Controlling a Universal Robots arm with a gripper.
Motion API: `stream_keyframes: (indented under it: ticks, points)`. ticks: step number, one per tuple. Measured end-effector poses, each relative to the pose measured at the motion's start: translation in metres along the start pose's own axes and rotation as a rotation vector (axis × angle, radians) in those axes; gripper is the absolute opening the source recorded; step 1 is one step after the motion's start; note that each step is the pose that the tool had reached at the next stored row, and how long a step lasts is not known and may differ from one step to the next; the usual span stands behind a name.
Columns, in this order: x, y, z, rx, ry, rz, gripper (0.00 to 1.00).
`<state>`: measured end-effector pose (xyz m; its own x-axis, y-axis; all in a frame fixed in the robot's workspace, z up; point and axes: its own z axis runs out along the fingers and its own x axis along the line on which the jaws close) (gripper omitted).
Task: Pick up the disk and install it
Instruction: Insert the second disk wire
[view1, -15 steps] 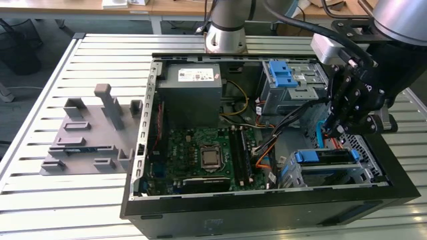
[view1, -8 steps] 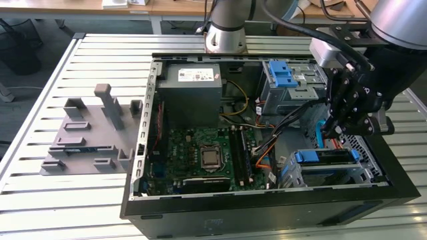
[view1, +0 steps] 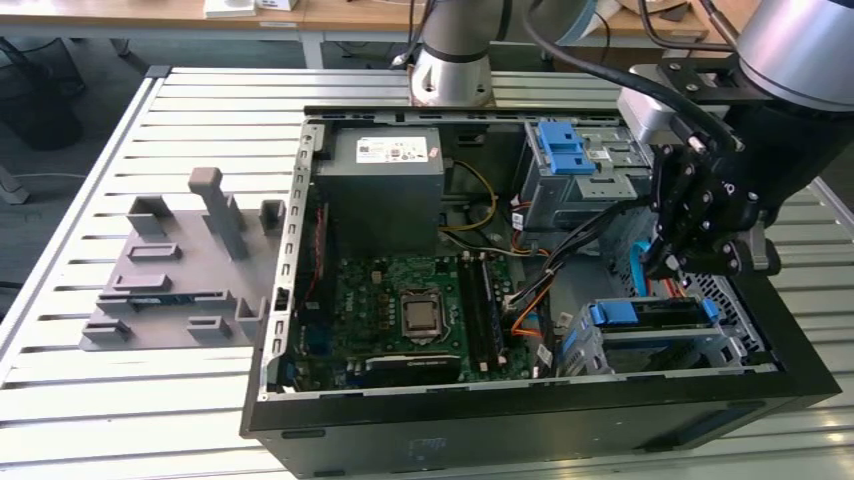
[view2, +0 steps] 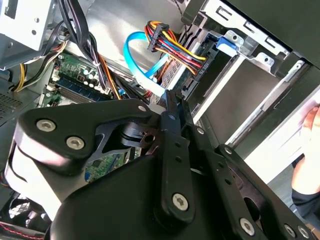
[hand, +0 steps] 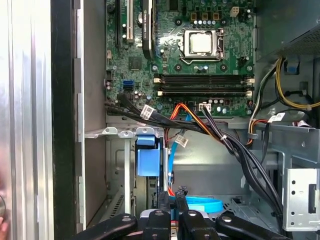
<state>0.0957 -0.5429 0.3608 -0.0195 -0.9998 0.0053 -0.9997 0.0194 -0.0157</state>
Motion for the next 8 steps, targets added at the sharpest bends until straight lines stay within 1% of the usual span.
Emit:
stream_keyframes:
  ticks: [4,6,7,8]
  points:
    - [0.0001,-0.0023,0.002,-0.0063,0.0,0.003,0.16]
    - [0.0001,-0.0023,0.0037,-0.0069,0.0004,0.022,0.16]
    - [0.0001,-0.0023,0.0052,-0.0071,0.0008,0.05,0.16]
    - [0.0002,-0.0025,0.0057,-0.0071,0.0009,0.056,0.16]
